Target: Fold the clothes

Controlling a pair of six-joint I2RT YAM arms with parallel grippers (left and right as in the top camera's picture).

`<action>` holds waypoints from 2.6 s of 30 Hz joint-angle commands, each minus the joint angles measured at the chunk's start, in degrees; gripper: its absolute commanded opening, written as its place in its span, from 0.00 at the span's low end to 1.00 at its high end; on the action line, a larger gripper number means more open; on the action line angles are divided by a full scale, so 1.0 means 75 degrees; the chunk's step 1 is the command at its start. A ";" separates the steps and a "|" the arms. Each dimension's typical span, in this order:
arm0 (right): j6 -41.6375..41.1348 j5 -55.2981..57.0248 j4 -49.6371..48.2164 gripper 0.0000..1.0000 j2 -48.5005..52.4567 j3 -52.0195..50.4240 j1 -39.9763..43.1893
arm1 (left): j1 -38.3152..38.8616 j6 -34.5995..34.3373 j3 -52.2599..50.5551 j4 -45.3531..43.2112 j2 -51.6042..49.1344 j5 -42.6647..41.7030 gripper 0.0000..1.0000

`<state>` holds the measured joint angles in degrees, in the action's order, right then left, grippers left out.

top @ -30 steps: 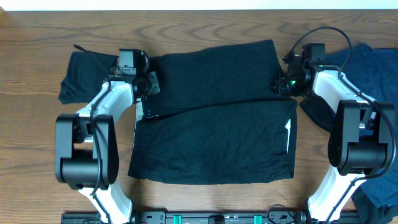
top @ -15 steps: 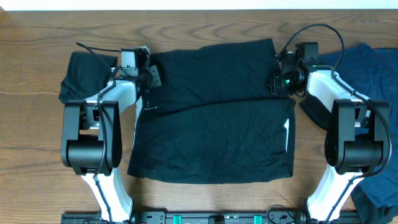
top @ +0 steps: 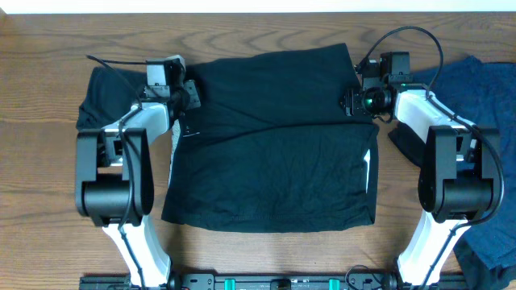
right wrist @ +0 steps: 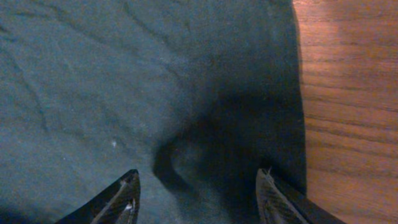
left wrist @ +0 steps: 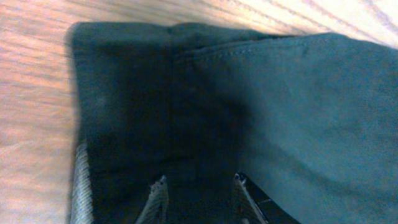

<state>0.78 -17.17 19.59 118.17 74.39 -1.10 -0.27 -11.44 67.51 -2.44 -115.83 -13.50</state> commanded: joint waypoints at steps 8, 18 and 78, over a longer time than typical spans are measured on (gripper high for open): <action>0.0052 0.0289 0.0603 0.63 0.0207 0.0358 -0.0017 | -0.0350 0.0347 0.0373 0.3133 0.2856 0.0111 0.44; 0.0052 0.0289 0.1198 0.64 0.0201 0.0379 0.0009 | -0.0495 0.0425 0.0102 0.4124 0.1492 -0.0341 0.49; 0.0055 0.0318 0.1241 0.64 0.0201 0.0379 0.0009 | -0.0691 0.0787 0.0114 0.4293 0.1142 -0.0163 0.44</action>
<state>0.80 -15.75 27.97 118.45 77.52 -1.19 -5.21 -5.91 68.47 30.68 -105.16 -15.90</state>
